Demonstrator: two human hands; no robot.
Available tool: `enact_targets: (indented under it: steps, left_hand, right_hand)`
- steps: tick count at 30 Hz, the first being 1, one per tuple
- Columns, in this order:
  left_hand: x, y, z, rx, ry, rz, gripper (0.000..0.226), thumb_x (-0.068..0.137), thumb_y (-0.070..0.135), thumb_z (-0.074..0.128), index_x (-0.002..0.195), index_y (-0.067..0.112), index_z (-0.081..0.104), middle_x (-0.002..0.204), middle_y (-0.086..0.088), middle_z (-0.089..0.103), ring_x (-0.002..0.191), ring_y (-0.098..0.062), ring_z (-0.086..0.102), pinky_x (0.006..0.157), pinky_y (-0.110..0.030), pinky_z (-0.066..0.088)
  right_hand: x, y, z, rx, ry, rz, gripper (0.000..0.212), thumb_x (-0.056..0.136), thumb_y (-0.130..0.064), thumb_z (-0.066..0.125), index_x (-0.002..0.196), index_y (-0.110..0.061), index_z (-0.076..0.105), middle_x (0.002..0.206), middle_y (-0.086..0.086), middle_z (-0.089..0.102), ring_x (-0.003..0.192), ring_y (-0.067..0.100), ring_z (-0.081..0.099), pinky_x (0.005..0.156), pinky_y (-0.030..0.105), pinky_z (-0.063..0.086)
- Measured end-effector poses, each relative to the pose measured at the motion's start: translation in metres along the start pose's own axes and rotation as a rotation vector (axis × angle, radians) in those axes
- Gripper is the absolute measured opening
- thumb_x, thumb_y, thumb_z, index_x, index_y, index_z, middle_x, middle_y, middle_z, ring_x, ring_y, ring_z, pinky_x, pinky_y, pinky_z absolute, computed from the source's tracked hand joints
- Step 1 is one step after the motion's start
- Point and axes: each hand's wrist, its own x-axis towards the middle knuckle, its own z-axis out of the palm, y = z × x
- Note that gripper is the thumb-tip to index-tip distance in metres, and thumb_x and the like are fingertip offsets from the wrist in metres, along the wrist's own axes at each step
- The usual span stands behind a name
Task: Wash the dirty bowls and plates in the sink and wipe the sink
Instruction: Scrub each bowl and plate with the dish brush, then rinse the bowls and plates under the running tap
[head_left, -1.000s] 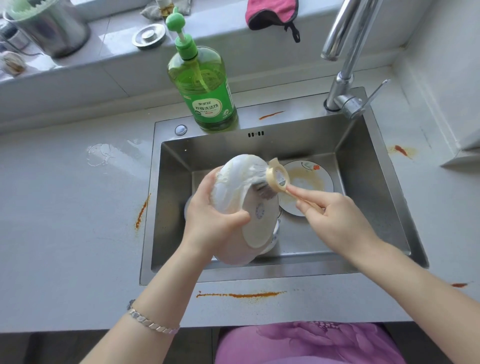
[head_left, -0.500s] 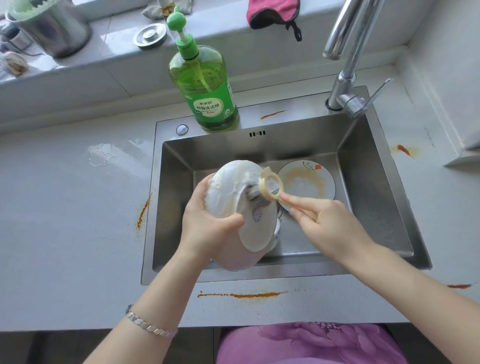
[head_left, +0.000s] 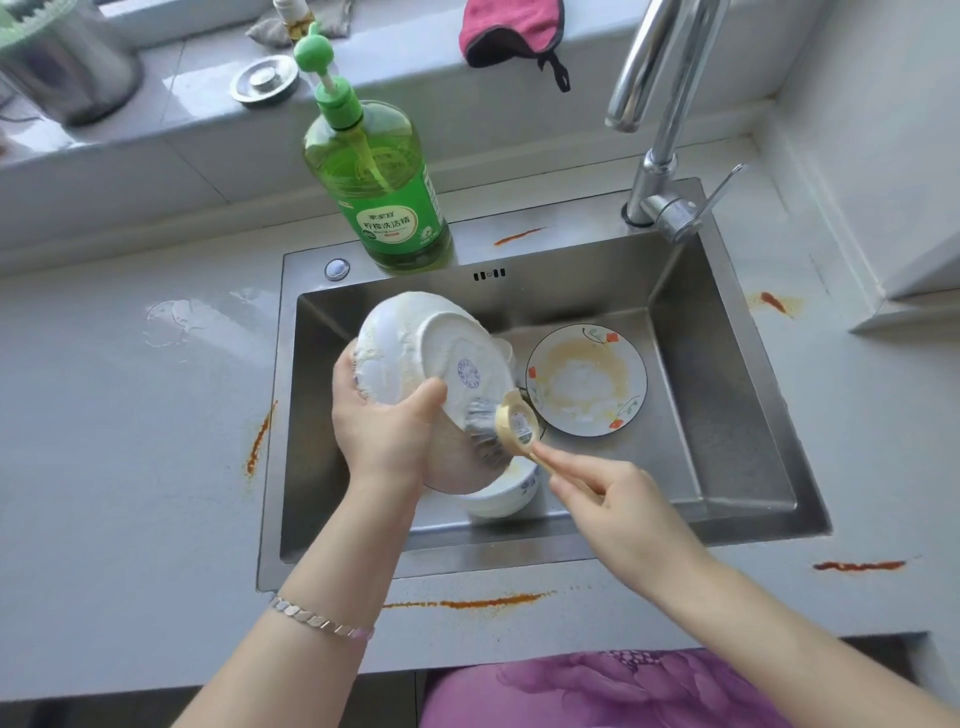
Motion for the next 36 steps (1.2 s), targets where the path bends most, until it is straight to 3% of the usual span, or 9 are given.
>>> enact_targets:
  steps: [7,10,15,18,20,22,25,31,36]
  left_hand:
    - [0.003,0.002,0.012,0.185,-0.066,0.006,0.063,0.059,0.020,0.074,0.114,0.040,0.050,0.098,0.015,0.059,0.095,-0.015,0.058,0.086,-0.035,0.050]
    - [0.008,0.008,0.026,0.165,-0.106,-0.035,0.061,0.069,0.009,0.073,0.121,0.030,0.051,0.099,0.009,0.057,0.093,-0.017,0.055,0.081,-0.030,0.045]
    - [0.020,0.021,0.055,0.160,-0.184,-0.011,0.057,0.070,0.001,0.070,0.116,0.030,0.052,0.090,0.015,0.055,0.088,-0.015,0.055,0.073,-0.024,0.040]
    - [0.029,0.034,0.069,0.168,-0.201,0.023,0.060,0.069,0.001,0.072,0.115,0.033,0.050,0.093,0.011,0.056,0.092,-0.016,0.054,0.079,-0.026,0.040]
    - [0.034,0.041,0.076,0.191,-0.208,0.047,0.062,0.069,0.002,0.073,0.119,0.030,0.050,0.099,0.006,0.056,0.093,-0.017,0.053,0.080,-0.027,0.039]
    - [0.041,0.045,0.081,0.214,-0.205,0.063,0.064,0.067,0.003,0.074,0.122,0.028,0.051,0.102,0.005,0.056,0.095,-0.018,0.053,0.081,-0.027,0.038]
    - [0.047,0.047,0.087,0.244,-0.200,0.059,0.068,0.066,0.003,0.074,0.126,0.026,0.050,0.104,0.003,0.056,0.096,-0.019,0.053,0.083,-0.028,0.039]
    - [0.051,0.045,0.102,0.297,-0.204,0.035,0.071,0.066,0.004,0.074,0.129,0.026,0.049,0.105,0.005,0.055,0.095,-0.017,0.052,0.081,-0.026,0.036]
    - [0.046,0.046,0.113,0.320,-0.214,0.026,0.069,0.066,0.005,0.074,0.127,0.028,0.050,0.106,0.005,0.057,0.095,-0.017,0.053,0.081,-0.026,0.038]
  right_hand:
    - [0.022,0.026,-0.034,-0.201,-0.036,0.088,0.036,0.095,-0.025,0.048,0.128,-0.040,0.053,0.126,-0.021,0.057,0.120,0.003,0.050,0.096,0.020,0.040]
    - [0.033,0.034,-0.065,-0.231,0.018,0.122,0.037,0.095,-0.029,0.048,0.130,-0.041,0.050,0.125,-0.016,0.060,0.117,0.010,0.053,0.095,0.028,0.042]
    - [0.073,0.022,-0.136,-0.350,0.219,0.071,0.023,0.094,-0.037,0.047,0.105,-0.042,0.067,0.086,-0.018,0.067,0.087,0.010,0.059,0.076,0.029,0.047]
    - [0.114,0.001,-0.171,-0.477,0.355,-0.009,0.028,0.096,-0.035,0.043,0.115,-0.034,0.063,0.061,-0.014,0.055,0.074,0.016,0.055,0.066,0.029,0.041]
    - [0.141,-0.012,-0.189,-0.498,0.367,-0.028,0.036,0.096,-0.034,0.043,0.132,-0.033,0.049,0.054,-0.007,0.057,0.070,0.020,0.058,0.069,0.032,0.045]
    - [0.162,-0.018,-0.204,-0.488,0.349,-0.023,0.048,0.094,-0.035,0.047,0.141,-0.031,0.036,0.056,-0.001,0.064,0.069,0.018,0.059,0.074,0.034,0.047]
    - [0.179,-0.013,-0.219,-0.462,0.381,-0.007,0.055,0.091,-0.037,0.054,0.142,-0.029,0.035,0.064,0.001,0.070,0.070,0.017,0.060,0.071,0.034,0.048]
    - [0.193,0.002,-0.235,-0.357,0.429,0.014,0.017,0.090,-0.037,0.056,0.104,-0.027,0.055,0.086,0.004,0.072,0.081,0.026,0.059,0.067,0.032,0.043]
    - [0.193,0.008,-0.236,-0.400,0.437,-0.017,0.021,0.092,-0.035,0.054,0.108,-0.022,0.057,0.104,0.003,0.068,0.086,0.021,0.053,0.065,0.028,0.040]
